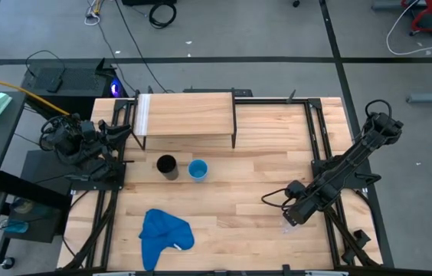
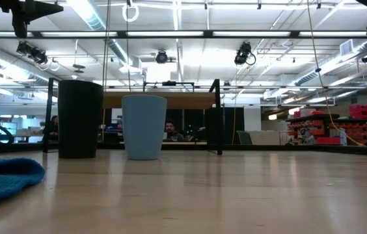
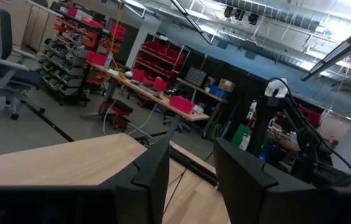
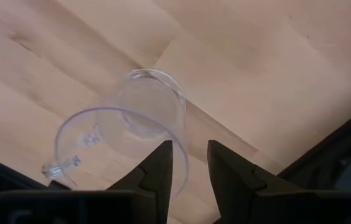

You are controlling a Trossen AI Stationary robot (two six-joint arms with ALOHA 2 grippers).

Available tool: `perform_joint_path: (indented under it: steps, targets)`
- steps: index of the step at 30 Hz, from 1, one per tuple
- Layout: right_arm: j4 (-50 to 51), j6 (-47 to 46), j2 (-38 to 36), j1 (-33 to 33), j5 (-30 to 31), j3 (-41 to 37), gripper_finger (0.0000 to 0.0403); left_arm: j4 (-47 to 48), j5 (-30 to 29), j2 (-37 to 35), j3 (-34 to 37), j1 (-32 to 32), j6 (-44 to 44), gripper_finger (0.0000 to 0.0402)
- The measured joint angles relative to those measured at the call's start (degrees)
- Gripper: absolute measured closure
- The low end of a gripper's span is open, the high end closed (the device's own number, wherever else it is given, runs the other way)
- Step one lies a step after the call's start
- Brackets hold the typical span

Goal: Stack small to large cups/mugs on shelf
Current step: Put the transparent mug on the shelf

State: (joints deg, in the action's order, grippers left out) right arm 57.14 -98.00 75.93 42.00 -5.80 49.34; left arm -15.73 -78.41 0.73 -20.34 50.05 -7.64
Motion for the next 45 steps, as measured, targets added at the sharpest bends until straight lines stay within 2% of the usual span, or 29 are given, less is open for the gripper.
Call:
perform_joint_path:
  steps: [15,19,26,32,36,40,45]
  targets:
    - [-1.6,0.0,3.3,-0.1,1.0,0.0,0.0301,0.0,0.0,0.0,0.0,0.0,0.1,0.0268]
    - [-1.6,-0.2,3.3,-0.2,1.0,0.0,0.0325,0.3,0.0,0.0,0.0,0.0,1.1,0.0264]
    - [-1.6,-1.1,3.3,-0.2,1.0,0.0,0.0393,0.7,0.0,0.0,0.0,0.0,1.2,0.0272]
    - [-1.6,-1.0,3.3,-1.6,1.1,0.3,0.0394,0.7,0.0,0.0,0.0,0.0,1.2,0.0270]
    - [-1.7,4.7,3.2,-5.7,1.3,2.8,0.0397,0.7,0.0,0.0,0.0,0.0,1.2,0.0267]
    - [-0.8,15.2,3.2,-12.6,1.4,6.4,0.0399,0.7,0.0,0.0,0.0,0.0,1.2,0.0270]
    - [5.1,29.6,3.2,-23.1,3.5,12.4,0.0400,0.7,0.0,0.0,0.0,0.0,1.2,0.0273]
